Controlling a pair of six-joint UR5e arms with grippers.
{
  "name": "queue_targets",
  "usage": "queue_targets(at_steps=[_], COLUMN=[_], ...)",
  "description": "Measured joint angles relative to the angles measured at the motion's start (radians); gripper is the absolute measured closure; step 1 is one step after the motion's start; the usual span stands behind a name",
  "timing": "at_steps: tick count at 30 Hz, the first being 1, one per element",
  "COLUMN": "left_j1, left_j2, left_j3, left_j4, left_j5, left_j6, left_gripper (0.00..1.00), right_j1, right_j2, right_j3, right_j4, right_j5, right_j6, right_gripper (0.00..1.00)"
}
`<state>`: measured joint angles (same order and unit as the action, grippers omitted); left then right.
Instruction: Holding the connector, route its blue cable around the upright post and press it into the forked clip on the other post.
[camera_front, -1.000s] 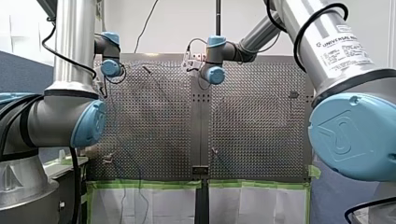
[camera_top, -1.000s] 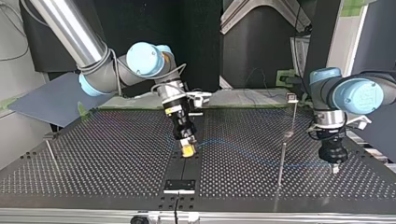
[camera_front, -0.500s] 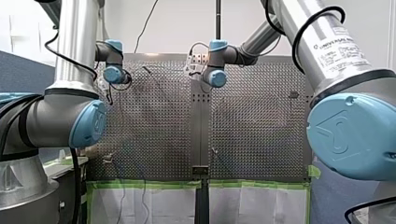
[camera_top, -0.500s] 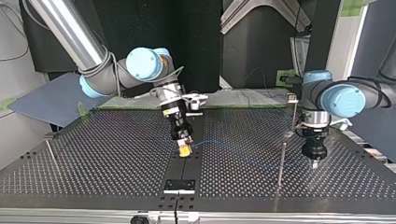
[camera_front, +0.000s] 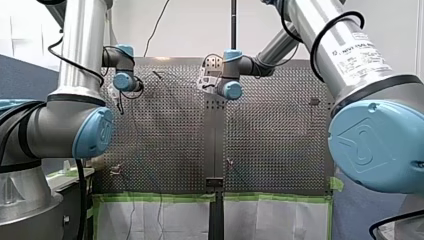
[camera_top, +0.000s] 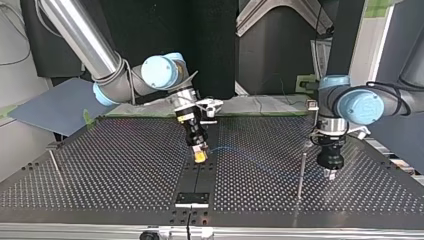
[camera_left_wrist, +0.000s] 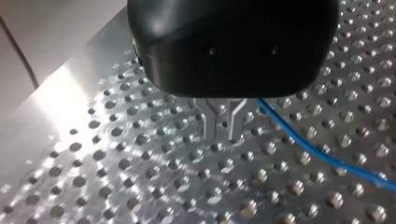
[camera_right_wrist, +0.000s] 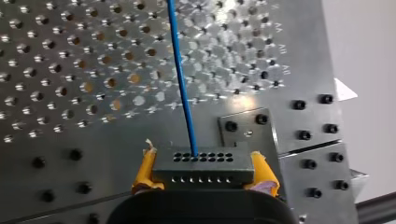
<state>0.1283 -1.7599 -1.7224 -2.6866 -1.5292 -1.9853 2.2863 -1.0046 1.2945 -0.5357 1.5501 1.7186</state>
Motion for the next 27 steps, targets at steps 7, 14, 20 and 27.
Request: queue_targets(at_steps=[7,14,20,27], left_j1=[-0.021,-0.034,-0.047,-0.051], left_j2=[0.000,-0.019,-0.056,-0.063], left_j3=[-0.017,-0.018,-0.018,-0.018], left_j4=[0.037,0.051,0.049,0.048], left_j5=[-0.015,0.000,0.003,0.001], left_j6=[-0.012,-0.048,-0.056,-0.059], left_gripper=[0.43,0.32,0.29,0.29], right_j1=[0.000,-0.001,-0.005,-0.009], right_j2=[0.022,0.060,0.097,0.142], right_j3=[0.000,0.001,0.001,0.001], right_j4=[0.037,0.088,0.091,0.093], right_j5=[0.001,0.006,0.010,0.029], right_j6=[-0.001,-0.010,-0.010,-0.010], right_gripper=[1.00,1.00,1.00,1.00])
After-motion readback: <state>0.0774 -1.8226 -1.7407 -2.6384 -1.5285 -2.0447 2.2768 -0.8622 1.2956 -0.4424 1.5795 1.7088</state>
